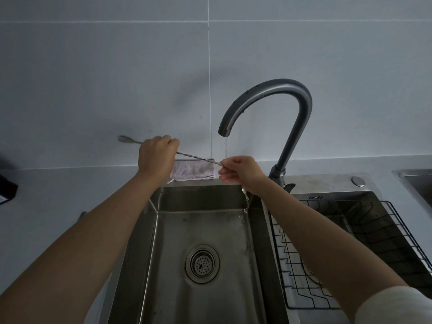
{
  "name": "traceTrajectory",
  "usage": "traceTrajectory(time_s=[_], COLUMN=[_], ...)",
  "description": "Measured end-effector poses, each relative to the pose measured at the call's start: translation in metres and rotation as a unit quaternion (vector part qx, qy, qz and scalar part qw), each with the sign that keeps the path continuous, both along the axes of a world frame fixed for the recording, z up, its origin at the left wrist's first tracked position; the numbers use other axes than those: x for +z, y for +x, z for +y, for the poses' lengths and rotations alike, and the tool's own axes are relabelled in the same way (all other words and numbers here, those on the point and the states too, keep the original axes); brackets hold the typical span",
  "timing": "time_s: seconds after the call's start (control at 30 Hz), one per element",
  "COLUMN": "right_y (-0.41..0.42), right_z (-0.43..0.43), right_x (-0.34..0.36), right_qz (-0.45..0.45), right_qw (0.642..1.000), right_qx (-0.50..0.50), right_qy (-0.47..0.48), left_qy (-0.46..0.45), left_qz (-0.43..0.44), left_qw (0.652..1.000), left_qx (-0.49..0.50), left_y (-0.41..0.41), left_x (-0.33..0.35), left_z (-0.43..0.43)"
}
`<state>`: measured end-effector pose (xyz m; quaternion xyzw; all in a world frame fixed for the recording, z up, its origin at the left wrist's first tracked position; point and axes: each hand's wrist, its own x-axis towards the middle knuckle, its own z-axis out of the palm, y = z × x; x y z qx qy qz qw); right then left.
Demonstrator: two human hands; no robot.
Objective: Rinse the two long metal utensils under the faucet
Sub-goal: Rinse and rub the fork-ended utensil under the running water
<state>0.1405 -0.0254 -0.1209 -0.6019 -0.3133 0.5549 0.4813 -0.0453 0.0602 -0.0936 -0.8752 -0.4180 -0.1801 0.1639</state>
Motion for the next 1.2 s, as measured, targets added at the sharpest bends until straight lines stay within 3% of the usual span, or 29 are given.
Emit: traceTrajectory(time_s=[0.07, 0.2, 0.27, 0.33, 0.4, 0.47, 0.53, 0.6, 0.8, 1.0, 1.2], right_y=[0.004, 0.006, 0.007, 0.009, 0.011, 0.011, 0.008, 0.003, -0.003, 0.003, 0.005], right_z=[-0.001, -0.002, -0.003, -0.005, -0.007, -0.009, -0.011, -0.012, -0.014, -0.017, -0.012], right_x=[-0.001, -0.003, -0.006, -0.009, -0.012, -0.014, -0.015, -0.017, -0.024, -0.025, -0.027], right_qz=[-0.071, -0.124, -0.121, -0.098, -0.063, -0.026, -0.005, -0.002, 0.013, -0.049, -0.182], right_qw=[0.996, 0.986, 0.988, 0.993, 0.997, 0.998, 0.998, 0.998, 0.997, 0.998, 0.982], right_qx=[0.055, 0.114, 0.090, 0.052, 0.022, -0.004, -0.018, -0.026, -0.048, -0.018, 0.043], right_qy=[-0.007, 0.004, 0.022, 0.038, 0.048, 0.056, 0.060, 0.062, 0.052, 0.032, 0.009], left_qy=[0.019, 0.041, 0.011, -0.087, -0.265, -0.423, -0.502, -0.515, -0.518, -0.525, -0.497], left_qz=[-0.008, -0.055, -0.114, -0.204, -0.319, -0.397, -0.435, -0.458, -0.498, -0.481, -0.461], left_qw=[1.000, 0.997, 0.992, 0.974, 0.909, 0.812, 0.745, 0.723, 0.694, 0.701, 0.735], left_qx=[0.003, 0.017, 0.043, 0.044, 0.050, 0.061, 0.055, 0.049, 0.044, 0.019, -0.003], left_y=[0.005, 0.024, 0.036, 0.048, 0.060, 0.070, 0.077, 0.084, 0.092, 0.091, 0.092], left_x=[0.005, 0.007, 0.004, 0.002, 0.000, -0.005, -0.009, -0.011, -0.018, -0.022, -0.018], left_z=[0.003, 0.001, -0.009, -0.022, -0.034, -0.042, -0.048, -0.050, -0.045, -0.044, -0.041])
